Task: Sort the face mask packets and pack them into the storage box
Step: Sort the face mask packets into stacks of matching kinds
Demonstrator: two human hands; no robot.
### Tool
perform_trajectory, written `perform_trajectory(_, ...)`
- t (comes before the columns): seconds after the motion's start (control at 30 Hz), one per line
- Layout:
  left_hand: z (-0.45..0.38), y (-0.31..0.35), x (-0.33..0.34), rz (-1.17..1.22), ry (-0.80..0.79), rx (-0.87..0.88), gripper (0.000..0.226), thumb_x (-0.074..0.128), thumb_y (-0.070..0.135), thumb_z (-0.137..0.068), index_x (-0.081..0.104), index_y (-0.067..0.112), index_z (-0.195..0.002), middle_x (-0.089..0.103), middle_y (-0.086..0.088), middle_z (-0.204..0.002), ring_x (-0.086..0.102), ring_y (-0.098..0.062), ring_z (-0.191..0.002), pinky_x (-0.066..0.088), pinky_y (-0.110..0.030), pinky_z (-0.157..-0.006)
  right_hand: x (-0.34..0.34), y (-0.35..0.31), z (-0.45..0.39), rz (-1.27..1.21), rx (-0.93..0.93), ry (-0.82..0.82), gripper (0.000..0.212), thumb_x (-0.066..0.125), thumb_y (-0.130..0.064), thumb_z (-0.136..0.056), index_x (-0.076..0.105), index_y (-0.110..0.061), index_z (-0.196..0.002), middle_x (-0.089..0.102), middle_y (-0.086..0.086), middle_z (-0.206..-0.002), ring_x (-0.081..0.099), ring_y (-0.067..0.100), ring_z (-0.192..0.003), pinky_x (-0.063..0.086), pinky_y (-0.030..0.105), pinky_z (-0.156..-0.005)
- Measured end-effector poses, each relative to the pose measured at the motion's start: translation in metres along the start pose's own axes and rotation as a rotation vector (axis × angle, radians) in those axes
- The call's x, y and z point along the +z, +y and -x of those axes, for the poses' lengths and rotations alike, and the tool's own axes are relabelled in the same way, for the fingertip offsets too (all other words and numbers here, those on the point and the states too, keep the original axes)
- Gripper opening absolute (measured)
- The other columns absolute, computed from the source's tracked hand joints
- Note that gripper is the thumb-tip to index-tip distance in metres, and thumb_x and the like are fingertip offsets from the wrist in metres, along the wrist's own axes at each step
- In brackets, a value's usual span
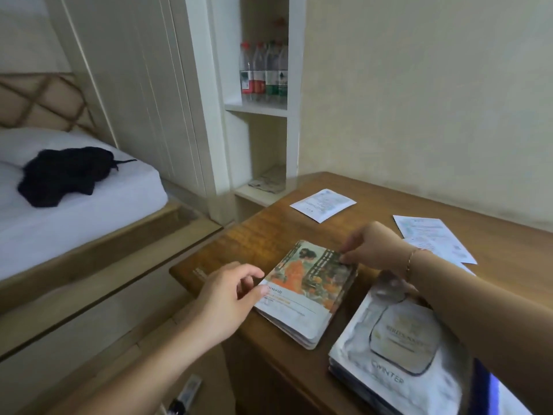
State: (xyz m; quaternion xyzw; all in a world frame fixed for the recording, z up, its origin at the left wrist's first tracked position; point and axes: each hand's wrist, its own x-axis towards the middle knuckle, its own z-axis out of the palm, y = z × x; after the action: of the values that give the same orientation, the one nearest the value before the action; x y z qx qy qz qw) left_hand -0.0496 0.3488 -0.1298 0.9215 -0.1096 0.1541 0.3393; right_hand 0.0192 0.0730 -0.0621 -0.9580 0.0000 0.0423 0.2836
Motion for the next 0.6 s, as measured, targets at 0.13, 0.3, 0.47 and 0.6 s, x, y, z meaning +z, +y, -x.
perform_trajectory(0.13, 0.007, 0.001, 0.001, 0.039, -0.146, 0.105, 0.065, 0.05, 0.076, -0.08, 0.058, 0.033, -0.128, 0.047, 0.026, -0.129, 0.047, 0.005, -0.117, 0.044, -0.017, -0.094, -0.006, 0.004, 0.0, 0.125, -0.03, -0.084, 0.015, 0.08, -0.023, -0.076, 0.076, -0.025, -0.091, 0.074, -0.002, -0.09, 0.068, 0.016, -0.085, 0.056, 0.031, -0.08)
perform_trajectory(0.3, 0.012, 0.004, 0.007, 0.012, -0.274, 0.091, 0.089, 0.048, 0.092, -0.067, 0.053, 0.039, -0.138, 0.033, 0.027, -0.15, 0.033, -0.002, -0.138, 0.036, -0.038, -0.114, -0.01, 0.007, 0.003, 0.134, -0.056, -0.126, 0.016, 0.076, -0.021, -0.081, 0.077, -0.026, -0.096, 0.074, -0.001, -0.093, 0.068, 0.016, -0.087, 0.055, 0.028, -0.078)
perform_trajectory(0.47, 0.016, 0.005, 0.009, 0.096, -0.223, 0.089, 0.09, 0.058, 0.086, -0.063, 0.059, 0.031, -0.134, 0.039, 0.025, -0.146, 0.042, 0.005, -0.133, 0.043, -0.028, -0.11, -0.008, 0.01, 0.002, 0.175, -0.056, -0.128, 0.015, 0.075, -0.029, -0.082, 0.076, -0.027, -0.097, 0.073, -0.002, -0.099, 0.064, 0.015, -0.09, 0.05, 0.027, -0.08)
perform_trajectory(0.6, 0.019, 0.008, 0.01, 0.097, -0.194, 0.077, 0.092, 0.061, 0.086, -0.059, 0.062, 0.029, -0.131, 0.041, 0.023, -0.144, 0.046, 0.002, -0.132, 0.043, -0.026, -0.109, -0.008, 0.007, 0.002, 0.221, -0.068, -0.125, 0.021, 0.073, -0.032, -0.084, 0.076, -0.025, -0.103, 0.071, -0.001, -0.103, 0.064, 0.016, -0.094, 0.049, 0.027, -0.081)
